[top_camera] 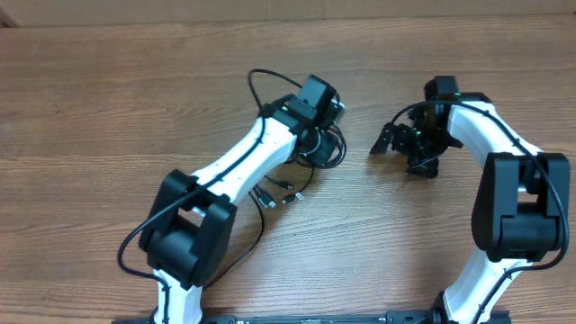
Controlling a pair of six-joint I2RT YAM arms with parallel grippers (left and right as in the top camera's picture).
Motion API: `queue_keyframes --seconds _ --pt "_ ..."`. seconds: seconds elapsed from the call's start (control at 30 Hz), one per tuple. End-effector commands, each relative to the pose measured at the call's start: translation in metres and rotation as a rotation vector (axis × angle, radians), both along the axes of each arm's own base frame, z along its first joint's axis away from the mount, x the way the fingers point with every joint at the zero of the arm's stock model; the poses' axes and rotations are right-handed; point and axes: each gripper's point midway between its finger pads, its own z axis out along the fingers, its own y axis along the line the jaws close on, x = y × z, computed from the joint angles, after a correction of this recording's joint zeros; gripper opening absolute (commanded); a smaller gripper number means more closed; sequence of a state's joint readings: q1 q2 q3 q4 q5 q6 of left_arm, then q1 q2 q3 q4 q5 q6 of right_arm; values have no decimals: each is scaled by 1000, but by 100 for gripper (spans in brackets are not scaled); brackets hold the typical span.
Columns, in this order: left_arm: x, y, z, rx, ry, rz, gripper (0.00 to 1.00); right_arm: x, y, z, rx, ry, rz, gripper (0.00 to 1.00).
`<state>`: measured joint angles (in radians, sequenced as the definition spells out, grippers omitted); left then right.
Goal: Untangle cables
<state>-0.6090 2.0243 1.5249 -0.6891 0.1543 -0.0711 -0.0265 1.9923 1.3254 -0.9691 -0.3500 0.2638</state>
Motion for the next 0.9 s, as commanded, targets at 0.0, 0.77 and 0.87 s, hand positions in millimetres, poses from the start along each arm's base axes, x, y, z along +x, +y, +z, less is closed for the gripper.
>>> queue_keyframes --seconds 0.0,0.77,0.87 --pt "-3 -14 -9 4 -18 -114 27 -1 -11 0 -36 -3 -24 100" --pt "1 -4 -39 131 5 -207 7 22 -9 3 -18 -107 -15 100" --pt "3 -5 -31 132 6 -208 4 15 11 11 110 -77 -12 100"
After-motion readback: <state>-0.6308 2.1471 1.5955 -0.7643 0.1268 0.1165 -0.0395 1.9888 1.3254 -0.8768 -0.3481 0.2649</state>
